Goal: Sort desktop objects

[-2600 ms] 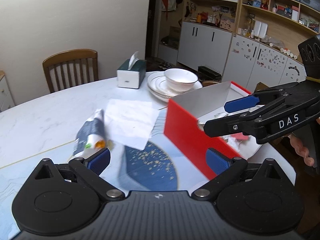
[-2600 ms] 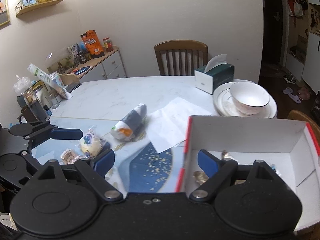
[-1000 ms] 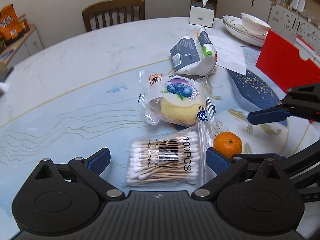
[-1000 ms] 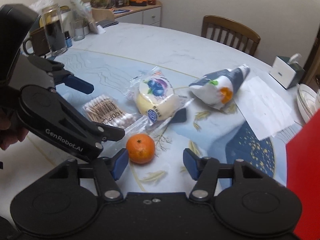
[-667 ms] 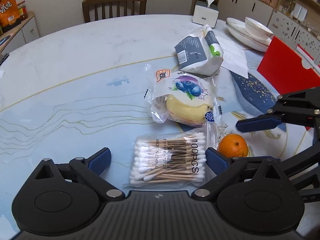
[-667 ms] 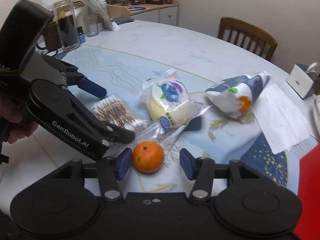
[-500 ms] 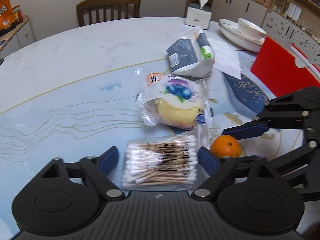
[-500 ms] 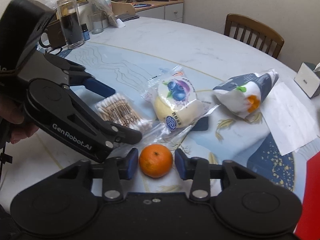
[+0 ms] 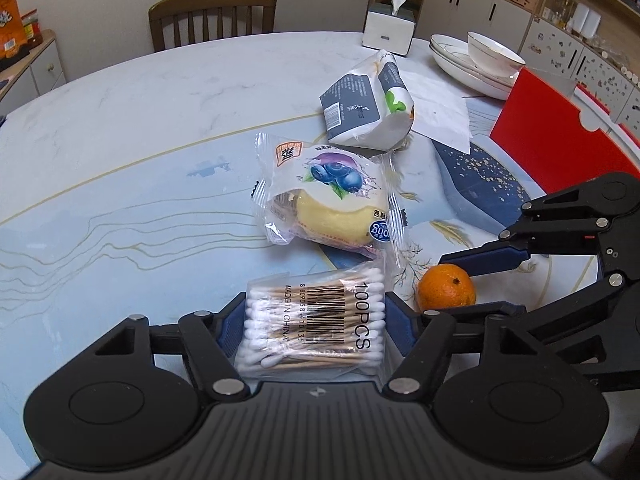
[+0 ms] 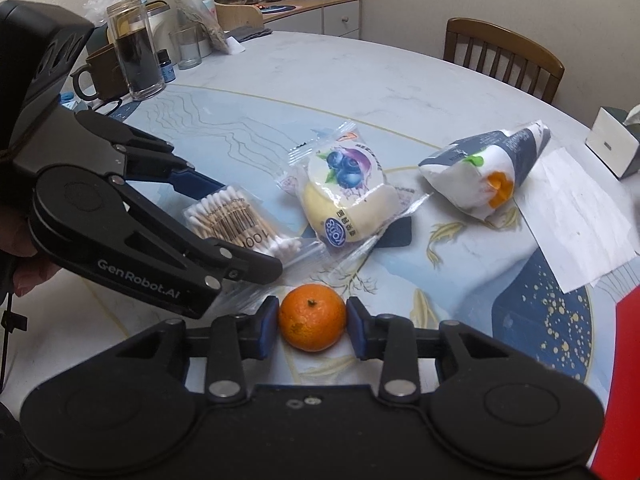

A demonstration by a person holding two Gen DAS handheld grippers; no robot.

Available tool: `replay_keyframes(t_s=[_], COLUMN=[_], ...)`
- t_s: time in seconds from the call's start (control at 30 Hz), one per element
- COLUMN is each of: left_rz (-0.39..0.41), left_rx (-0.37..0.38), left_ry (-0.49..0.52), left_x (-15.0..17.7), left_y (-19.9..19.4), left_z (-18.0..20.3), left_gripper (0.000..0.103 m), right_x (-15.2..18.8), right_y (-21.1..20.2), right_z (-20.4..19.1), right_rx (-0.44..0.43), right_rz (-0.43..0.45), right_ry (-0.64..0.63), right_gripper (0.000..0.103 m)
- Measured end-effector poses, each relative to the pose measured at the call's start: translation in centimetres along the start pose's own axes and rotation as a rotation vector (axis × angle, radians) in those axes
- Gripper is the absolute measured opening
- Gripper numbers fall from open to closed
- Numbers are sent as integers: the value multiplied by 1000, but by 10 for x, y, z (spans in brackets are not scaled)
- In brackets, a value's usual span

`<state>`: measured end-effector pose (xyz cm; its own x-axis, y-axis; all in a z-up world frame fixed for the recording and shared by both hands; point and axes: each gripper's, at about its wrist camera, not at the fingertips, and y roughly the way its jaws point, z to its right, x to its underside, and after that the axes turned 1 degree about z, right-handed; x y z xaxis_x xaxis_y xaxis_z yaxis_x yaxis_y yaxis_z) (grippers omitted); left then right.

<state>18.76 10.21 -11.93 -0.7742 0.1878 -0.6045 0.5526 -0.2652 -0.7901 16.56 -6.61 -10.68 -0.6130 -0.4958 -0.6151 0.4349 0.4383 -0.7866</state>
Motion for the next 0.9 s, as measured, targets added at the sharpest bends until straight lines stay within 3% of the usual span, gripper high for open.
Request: replay_keyframes(t_s=[0.9], left_rz=[75], left_rx=[9], left_ry=[-63], left_x=[1], left_y=[-51], left_z=[46], left_gripper=[70], right_x=[20], right_y=[-65], right_z=[22], right_rx=[27], right_rz=[74], right_ry=[54], right_gripper=[35])
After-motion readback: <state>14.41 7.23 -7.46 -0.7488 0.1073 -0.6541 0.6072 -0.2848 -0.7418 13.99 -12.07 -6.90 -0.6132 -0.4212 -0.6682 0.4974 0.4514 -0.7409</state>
